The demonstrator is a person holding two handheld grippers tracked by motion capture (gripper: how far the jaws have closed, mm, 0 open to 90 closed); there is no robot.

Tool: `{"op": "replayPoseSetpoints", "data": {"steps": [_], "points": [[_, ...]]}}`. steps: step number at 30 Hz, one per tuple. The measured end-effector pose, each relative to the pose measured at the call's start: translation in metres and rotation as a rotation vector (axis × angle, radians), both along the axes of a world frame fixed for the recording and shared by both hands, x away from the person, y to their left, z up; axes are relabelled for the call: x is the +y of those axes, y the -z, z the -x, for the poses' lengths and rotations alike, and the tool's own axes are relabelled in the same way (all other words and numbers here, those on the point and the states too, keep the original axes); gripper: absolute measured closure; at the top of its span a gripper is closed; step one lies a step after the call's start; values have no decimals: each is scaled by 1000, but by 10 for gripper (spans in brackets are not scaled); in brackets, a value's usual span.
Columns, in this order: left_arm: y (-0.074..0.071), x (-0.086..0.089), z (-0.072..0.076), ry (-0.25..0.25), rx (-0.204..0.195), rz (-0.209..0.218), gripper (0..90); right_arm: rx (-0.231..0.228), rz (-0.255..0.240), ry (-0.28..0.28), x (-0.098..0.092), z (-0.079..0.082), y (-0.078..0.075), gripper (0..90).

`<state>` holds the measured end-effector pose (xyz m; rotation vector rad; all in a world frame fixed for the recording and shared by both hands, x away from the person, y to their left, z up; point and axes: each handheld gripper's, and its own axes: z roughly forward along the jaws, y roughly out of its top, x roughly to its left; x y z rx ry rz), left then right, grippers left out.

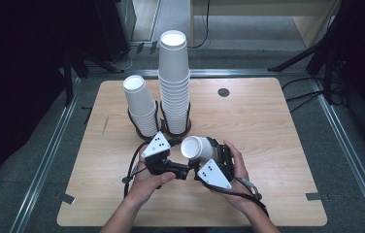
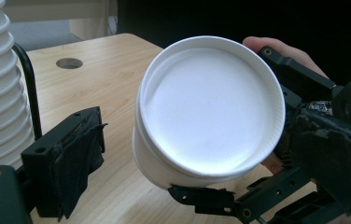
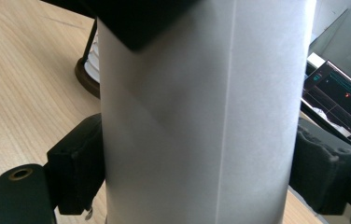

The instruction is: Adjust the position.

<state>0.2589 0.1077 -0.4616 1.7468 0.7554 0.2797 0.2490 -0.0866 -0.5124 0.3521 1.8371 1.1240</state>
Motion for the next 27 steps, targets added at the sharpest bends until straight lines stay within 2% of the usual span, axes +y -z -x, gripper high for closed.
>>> {"op": "replayPoseSetpoints", "data": {"steps": [11,17,25,27], "points": [[1,-1,-3,-7,45,0,71,-11,13,-33,6,5,0,155],[0,-2,-2,-20,43,-2,121,-28,34,-44,9,7,0,155],[0,-7,0,-37,62,-49,151,-51,65,-43,11,8,1,155],[0,-7,0,-31,65,-46,162,-51,66,-45,11,8,1,155]]}}
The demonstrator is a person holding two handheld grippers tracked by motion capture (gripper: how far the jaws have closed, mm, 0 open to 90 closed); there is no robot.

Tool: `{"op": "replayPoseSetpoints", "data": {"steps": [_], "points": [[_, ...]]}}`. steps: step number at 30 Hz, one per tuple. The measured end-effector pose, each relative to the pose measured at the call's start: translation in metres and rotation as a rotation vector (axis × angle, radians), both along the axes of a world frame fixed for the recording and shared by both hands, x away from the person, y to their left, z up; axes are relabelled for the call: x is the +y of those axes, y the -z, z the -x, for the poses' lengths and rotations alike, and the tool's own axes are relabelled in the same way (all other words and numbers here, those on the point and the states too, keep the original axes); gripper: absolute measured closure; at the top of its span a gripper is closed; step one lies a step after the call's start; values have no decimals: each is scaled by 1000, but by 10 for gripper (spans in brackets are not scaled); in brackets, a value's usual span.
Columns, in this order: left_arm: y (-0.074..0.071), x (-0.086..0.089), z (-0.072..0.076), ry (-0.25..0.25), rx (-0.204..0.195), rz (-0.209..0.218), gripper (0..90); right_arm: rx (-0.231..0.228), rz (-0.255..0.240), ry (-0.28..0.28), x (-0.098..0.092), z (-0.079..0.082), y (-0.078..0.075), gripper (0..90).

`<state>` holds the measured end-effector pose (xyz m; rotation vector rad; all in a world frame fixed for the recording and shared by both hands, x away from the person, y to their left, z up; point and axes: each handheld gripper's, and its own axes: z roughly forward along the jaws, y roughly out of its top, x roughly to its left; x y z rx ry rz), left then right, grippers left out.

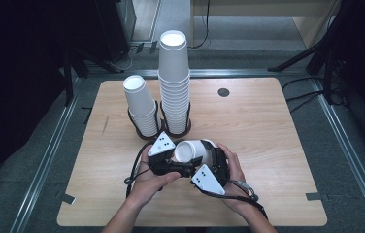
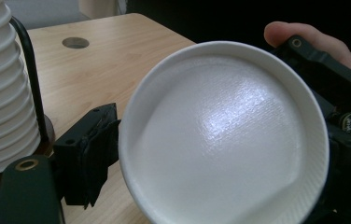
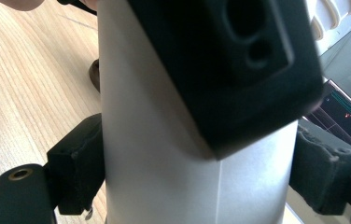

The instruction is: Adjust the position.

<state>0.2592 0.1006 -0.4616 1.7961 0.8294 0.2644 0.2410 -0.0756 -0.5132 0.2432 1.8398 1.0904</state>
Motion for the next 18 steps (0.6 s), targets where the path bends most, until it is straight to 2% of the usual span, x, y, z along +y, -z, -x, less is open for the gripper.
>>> {"op": "replayPoseSetpoints", "data": {"steps": [6,18], "points": [[-1,2,-1,-1,13,18,191,-11,18,1,0,0,1,155],[0,2,-2,-5,46,-3,190,-37,60,-13,3,3,3,154]]}}
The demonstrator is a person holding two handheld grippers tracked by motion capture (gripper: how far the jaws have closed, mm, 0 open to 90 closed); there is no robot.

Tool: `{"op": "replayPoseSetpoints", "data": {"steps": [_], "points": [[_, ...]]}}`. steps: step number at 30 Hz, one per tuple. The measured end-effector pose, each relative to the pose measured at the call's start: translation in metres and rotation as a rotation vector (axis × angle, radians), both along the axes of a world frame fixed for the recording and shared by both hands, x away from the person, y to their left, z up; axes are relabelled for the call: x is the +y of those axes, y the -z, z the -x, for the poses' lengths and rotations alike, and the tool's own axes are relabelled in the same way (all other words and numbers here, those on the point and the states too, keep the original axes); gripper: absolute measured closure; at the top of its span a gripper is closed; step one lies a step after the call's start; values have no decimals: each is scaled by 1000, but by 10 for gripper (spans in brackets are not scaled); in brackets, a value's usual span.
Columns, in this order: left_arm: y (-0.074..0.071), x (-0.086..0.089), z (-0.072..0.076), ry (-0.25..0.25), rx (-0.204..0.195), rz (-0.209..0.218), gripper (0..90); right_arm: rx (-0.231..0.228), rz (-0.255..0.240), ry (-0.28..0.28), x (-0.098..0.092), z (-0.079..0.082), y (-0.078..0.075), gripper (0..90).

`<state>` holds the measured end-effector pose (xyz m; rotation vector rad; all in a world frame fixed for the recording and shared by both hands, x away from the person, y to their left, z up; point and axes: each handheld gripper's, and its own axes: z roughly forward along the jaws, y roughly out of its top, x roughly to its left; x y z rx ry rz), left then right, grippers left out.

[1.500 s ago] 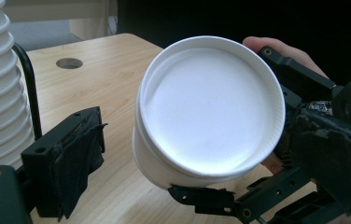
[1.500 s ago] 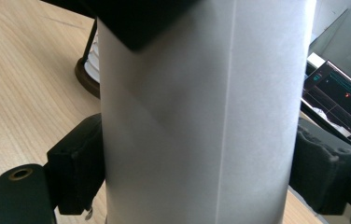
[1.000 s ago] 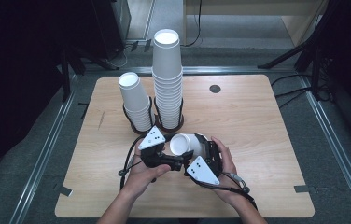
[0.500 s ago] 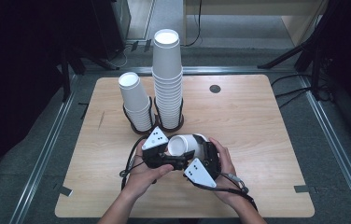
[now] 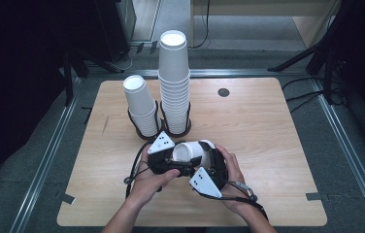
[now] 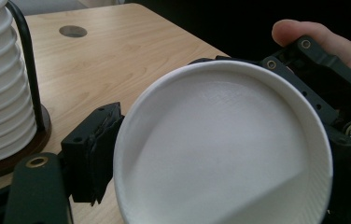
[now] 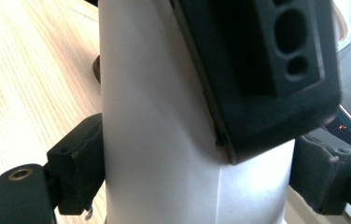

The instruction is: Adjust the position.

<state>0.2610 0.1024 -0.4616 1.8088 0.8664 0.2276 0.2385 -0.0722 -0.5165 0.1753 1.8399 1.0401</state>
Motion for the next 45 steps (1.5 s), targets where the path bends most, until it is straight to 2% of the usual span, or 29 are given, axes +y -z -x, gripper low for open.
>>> {"op": "replayPoseSetpoints", "data": {"steps": [9,13,17,19,20,25,30,33,37,40,41,43,45], "points": [[0,1,-1,12,3,-21,207,-16,28,2,1,0,2,150],[0,5,-4,35,6,5,208,-24,30,1,1,0,2,149],[0,5,-3,42,8,-2,206,-27,33,-6,1,1,1,149],[0,5,-2,29,5,1,204,-29,29,-6,0,0,1,150],[0,3,-1,17,-13,-11,205,-20,26,-1,0,0,1,151],[1,1,1,20,-33,-28,209,-26,34,4,-1,-1,2,150],[1,3,1,19,-43,-8,218,-27,24,2,0,-1,1,146],[2,4,1,26,-28,-13,226,-32,38,0,0,-1,2,140],[3,6,0,33,-20,10,238,-27,36,-4,0,-1,2,131],[4,5,0,30,-22,-1,243,-15,24,-1,0,-1,3,121],[4,5,0,27,-21,0,244,-14,19,-2,0,-1,4,111],[3,6,-1,26,-15,19,245,-2,14,-8,0,-1,5,24],[3,7,-1,20,-17,22,246,-2,7,-10,0,0,5,1]]}}
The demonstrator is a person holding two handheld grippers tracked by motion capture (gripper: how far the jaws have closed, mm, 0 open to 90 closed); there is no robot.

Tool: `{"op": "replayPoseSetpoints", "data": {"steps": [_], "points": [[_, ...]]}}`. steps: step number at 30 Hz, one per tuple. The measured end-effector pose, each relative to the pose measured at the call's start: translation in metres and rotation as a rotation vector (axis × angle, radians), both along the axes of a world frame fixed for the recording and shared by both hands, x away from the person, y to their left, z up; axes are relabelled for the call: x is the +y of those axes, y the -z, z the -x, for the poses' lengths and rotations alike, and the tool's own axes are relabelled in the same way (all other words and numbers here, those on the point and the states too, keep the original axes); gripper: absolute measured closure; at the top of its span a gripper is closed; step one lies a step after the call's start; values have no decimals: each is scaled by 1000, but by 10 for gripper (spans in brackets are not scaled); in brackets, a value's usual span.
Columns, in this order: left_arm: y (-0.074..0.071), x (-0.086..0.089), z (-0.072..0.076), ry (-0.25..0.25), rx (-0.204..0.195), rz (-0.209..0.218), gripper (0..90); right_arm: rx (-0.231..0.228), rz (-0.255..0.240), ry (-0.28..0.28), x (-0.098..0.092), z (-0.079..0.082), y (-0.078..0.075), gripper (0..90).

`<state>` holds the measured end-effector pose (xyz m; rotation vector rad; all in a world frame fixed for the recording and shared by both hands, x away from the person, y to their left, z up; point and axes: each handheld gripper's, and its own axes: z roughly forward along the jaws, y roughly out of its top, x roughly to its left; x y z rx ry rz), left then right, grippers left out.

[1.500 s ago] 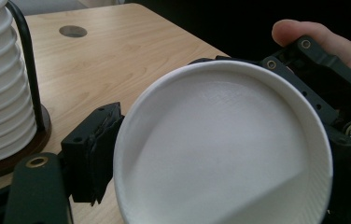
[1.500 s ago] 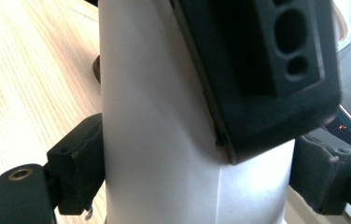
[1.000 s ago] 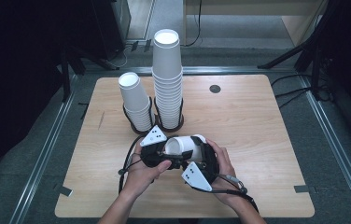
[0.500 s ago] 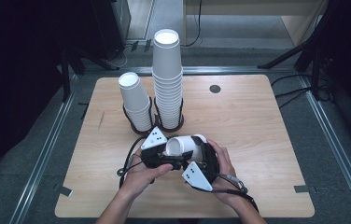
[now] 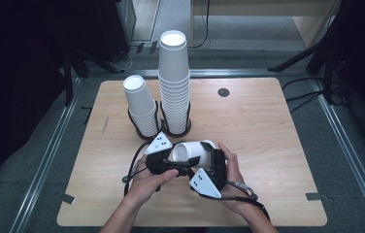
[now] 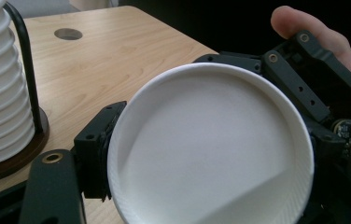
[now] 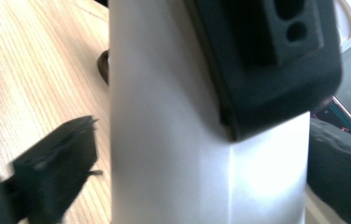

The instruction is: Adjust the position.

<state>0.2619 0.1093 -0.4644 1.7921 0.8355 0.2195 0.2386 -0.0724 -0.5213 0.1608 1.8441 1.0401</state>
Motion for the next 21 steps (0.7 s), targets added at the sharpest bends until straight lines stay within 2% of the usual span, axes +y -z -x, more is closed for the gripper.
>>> {"op": "replayPoseSetpoints", "data": {"steps": [12,21], "points": [[1,10,-5,-53,-11,24,246,-27,-33,-22,-2,4,-4,0],[1,15,-8,-74,-19,47,246,-11,-92,-5,-9,9,-14,0]]}}
